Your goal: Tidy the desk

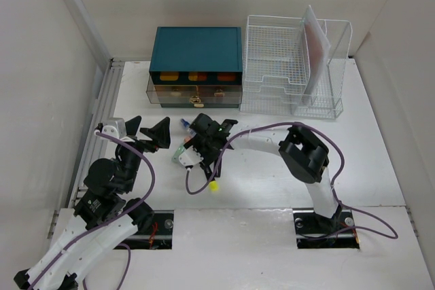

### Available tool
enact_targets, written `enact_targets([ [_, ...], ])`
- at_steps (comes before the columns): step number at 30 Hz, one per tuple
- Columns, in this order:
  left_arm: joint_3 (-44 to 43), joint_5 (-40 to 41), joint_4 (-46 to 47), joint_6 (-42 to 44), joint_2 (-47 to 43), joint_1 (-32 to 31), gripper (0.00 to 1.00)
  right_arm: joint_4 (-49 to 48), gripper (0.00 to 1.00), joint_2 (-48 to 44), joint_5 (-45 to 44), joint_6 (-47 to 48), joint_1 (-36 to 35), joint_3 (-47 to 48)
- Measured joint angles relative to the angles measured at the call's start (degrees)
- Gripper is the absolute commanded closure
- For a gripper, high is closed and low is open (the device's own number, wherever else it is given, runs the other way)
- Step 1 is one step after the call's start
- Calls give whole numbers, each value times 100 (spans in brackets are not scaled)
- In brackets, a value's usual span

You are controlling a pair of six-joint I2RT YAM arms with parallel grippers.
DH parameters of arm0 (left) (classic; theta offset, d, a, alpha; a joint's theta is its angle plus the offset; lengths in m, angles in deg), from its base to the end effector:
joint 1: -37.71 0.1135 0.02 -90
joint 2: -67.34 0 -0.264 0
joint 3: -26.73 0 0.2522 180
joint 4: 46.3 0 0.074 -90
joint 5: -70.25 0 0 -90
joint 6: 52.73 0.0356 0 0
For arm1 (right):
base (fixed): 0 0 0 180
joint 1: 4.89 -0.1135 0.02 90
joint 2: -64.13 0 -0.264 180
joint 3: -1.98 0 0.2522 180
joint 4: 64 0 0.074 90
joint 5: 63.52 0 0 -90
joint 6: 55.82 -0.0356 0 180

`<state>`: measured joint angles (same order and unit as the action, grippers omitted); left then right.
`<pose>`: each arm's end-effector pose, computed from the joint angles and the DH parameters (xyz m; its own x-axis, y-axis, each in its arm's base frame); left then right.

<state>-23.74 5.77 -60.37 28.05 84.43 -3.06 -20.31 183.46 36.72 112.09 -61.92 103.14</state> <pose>0.0694 -0.0396 0.3649 0.2021 -0.3652 -0.9087 0.3179 0.9021 -0.2918 0.2343 0.3729 0.1689 0.7514 -0.6098 -0.2521 -0.6517 -0.6259 -0.4283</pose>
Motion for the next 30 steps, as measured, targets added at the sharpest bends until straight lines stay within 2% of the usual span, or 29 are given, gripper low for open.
enact_targets([
  [3, 0, -2, 0, 0, 0, 0, 0, -20, 31, 0, -15, -87, 4, -7],
  [6, 0, 2, 0, 0, 0, 0, 0, -31, 38, 0, -13, -212, 24, -13],
  [7, 0, 2, 0, 0, 0, 0, 0, -33, 46, 0, -11, -260, 35, -13],
  [11, 0, 2, 0, 0, -2, 0, 0, -96, 65, 0, -11, -428, 76, -35],
  [14, 0, 2, 0, 0, -26, 0, 0, -225, 74, -46, -13, -525, 81, -138],
  [22, 0, 2, -2, 0, -44, 0, 0, -310, 82, -420, -48, -813, 72, -612],
  [30, 0, 13, 0, 2, -44, 0, 0, 232, 84, -1488, 251, -1270, -81, -931],
])
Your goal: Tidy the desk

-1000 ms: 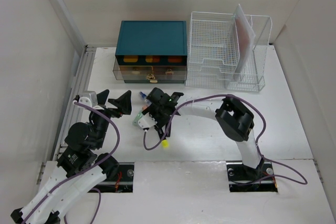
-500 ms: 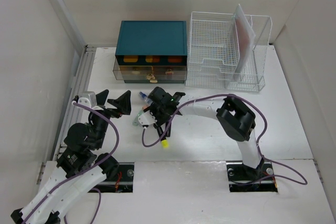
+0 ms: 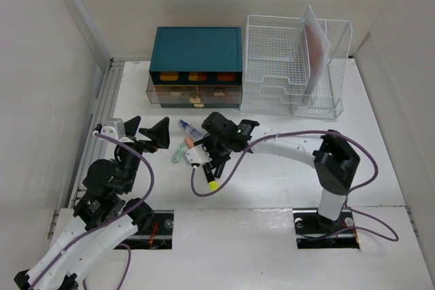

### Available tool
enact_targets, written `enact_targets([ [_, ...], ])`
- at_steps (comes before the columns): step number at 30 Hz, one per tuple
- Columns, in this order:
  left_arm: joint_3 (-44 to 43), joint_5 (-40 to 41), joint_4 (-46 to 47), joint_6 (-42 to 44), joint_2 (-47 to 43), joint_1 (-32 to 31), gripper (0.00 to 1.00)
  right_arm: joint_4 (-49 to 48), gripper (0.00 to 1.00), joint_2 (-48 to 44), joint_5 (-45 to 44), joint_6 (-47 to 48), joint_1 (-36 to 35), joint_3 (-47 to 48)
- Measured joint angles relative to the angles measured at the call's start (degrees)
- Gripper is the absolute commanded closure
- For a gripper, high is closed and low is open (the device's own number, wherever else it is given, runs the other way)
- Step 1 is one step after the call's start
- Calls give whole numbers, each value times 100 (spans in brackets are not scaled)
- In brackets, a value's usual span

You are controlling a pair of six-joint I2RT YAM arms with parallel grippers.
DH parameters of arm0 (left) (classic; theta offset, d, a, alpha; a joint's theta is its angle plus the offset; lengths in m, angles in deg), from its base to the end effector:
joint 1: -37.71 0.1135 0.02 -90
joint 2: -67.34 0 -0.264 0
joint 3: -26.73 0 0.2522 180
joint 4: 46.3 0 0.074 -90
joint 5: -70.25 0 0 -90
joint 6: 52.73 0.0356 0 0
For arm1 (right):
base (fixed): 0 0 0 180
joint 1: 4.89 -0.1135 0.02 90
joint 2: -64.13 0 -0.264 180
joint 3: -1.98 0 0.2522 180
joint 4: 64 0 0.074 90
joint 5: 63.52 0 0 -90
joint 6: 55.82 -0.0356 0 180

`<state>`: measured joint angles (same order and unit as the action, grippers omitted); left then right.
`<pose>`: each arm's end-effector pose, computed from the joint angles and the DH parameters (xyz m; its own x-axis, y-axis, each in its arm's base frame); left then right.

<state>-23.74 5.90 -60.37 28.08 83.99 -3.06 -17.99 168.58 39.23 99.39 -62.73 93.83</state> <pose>0.0680 -0.0382 0.3654 0.2079 -0.3694 -0.9057 0.3174 0.9013 -0.2947 0.2002 0.3332 0.2213 0.6146 -0.6860 -0.3894 -0.7844 -0.4792 -0.3939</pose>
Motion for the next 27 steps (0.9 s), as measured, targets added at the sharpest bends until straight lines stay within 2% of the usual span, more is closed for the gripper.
enact_targets([
  [6, 0, 20, 0, -2, 0, 0, 0, 190, 86, -535, 516, -396, -66, 470],
  [15, 0, 81, 0, 0, 7, 0, 0, 326, 86, -553, 802, -1211, -68, 1764],
  [22, 0, 98, 0, 0, 9, 0, 0, 219, 86, -551, 258, -1705, -70, 2603],
  [27, 0, 101, 0, 0, 9, 0, 0, -164, 87, -549, -479, -1932, -72, 2719],
])
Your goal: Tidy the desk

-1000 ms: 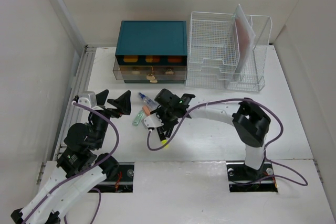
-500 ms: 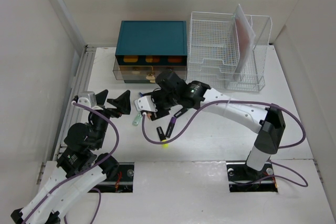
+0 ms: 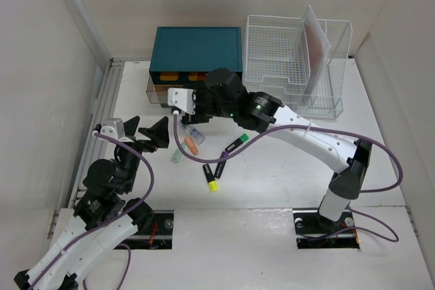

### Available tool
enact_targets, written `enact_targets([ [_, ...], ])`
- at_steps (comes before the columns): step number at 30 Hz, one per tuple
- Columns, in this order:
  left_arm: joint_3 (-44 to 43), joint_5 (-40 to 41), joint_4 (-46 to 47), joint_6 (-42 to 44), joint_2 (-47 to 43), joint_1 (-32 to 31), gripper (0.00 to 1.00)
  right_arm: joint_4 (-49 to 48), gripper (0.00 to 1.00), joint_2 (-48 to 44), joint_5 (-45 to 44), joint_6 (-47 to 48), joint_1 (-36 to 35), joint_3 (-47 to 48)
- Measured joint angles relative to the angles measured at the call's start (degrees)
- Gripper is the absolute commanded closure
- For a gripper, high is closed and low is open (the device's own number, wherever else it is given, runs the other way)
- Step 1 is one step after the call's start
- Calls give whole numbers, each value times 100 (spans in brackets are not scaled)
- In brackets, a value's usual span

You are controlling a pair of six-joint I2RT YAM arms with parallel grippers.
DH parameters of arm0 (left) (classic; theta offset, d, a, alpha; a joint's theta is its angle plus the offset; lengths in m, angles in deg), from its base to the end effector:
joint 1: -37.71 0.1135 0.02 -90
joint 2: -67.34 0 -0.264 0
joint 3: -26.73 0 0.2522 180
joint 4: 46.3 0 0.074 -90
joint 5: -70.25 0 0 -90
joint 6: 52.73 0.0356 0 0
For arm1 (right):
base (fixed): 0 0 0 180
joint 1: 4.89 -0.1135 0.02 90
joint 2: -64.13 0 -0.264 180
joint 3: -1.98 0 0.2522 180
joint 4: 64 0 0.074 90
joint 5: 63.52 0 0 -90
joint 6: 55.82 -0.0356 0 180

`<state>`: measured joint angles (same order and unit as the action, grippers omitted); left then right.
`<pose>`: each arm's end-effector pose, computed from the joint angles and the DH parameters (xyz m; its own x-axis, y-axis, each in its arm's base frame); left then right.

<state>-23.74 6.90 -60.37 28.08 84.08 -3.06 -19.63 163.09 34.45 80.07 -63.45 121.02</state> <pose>0.0684 -0.0379 0.3652 0.2094 -0.3690 -0.9055 0.3011 0.9054 -0.2994 0.2032 0.3418 0.4159 0.5047 -0.5378 -0.6754 -0.7881 0.0325 -0.6147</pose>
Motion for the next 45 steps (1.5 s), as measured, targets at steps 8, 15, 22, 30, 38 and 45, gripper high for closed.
enact_targets([
  [8, 0, 0, 0, 0, 0, 0, 0, -704, 87, 378, -1344, -142, 44, 129],
  [15, 0, 2, 0, 0, 0, 0, 0, -901, 87, 883, -1751, -186, 444, 354],
  [22, 0, 2, 0, 0, 2, 0, 0, -975, 84, 997, -1891, -205, 892, 389],
  [30, 0, 7, -2, 0, 48, 0, 0, -970, 34, 1038, -1849, -332, 949, 398],
  [38, 0, 11, -2, 0, 50, 0, 0, -1095, 27, 1038, -1856, -398, 949, 398],
  [45, 0, 46, -2, 0, 50, 0, 0, -1180, 64, 763, -1683, -481, 949, 142],
])
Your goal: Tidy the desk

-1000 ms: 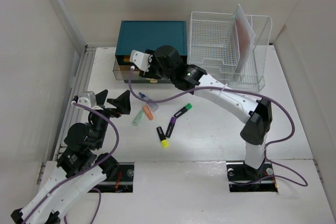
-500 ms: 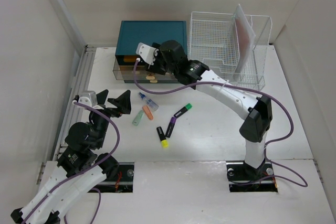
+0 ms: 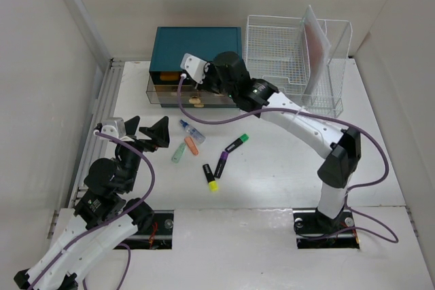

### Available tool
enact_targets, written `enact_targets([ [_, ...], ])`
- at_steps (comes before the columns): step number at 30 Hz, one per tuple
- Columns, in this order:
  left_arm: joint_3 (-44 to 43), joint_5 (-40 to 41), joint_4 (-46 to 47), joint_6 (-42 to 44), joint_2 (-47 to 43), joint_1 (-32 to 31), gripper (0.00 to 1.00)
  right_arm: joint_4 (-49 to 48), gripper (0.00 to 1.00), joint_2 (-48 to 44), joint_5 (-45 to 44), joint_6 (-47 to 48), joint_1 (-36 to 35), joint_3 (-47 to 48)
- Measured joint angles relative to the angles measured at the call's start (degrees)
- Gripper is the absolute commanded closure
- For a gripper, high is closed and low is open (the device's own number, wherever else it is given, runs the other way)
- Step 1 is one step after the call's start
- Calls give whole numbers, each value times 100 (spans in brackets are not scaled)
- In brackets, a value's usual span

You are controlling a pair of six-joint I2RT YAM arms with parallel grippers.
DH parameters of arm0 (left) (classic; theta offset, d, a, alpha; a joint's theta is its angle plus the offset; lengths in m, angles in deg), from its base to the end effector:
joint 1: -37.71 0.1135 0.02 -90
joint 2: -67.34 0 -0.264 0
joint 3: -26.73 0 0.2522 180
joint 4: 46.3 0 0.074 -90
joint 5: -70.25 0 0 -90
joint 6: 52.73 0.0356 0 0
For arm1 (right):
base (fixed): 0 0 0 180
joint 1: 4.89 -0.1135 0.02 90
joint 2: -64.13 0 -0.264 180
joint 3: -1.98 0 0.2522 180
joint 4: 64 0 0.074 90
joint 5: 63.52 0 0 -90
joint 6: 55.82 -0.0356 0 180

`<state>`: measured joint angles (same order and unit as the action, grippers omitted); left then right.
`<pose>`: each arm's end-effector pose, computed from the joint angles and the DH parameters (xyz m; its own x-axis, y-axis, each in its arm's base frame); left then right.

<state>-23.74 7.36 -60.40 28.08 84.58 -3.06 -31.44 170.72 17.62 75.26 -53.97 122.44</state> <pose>0.0702 -0.0391 0.3646 0.2042 -0.3638 -0.9088 0.2916 0.9088 -0.2983 0.2947 0.3316 0.3920 0.2696 -0.6802 -0.6816 -0.6287 0.4118 -0.6597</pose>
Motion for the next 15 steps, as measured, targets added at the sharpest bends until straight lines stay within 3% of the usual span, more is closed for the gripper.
enact_targets([
  [3, 0, 4, 2, 0, 0, 0, 0, 140, 99, -293, 678, -46, 57, -116],
  [9, 0, 13, 2, 0, 0, 0, 0, 789, 100, -664, 2389, 116, 232, -116],
  [15, 0, 13, 2, 0, 0, 0, 0, 1257, 100, -483, 2979, 306, 289, -267],
])
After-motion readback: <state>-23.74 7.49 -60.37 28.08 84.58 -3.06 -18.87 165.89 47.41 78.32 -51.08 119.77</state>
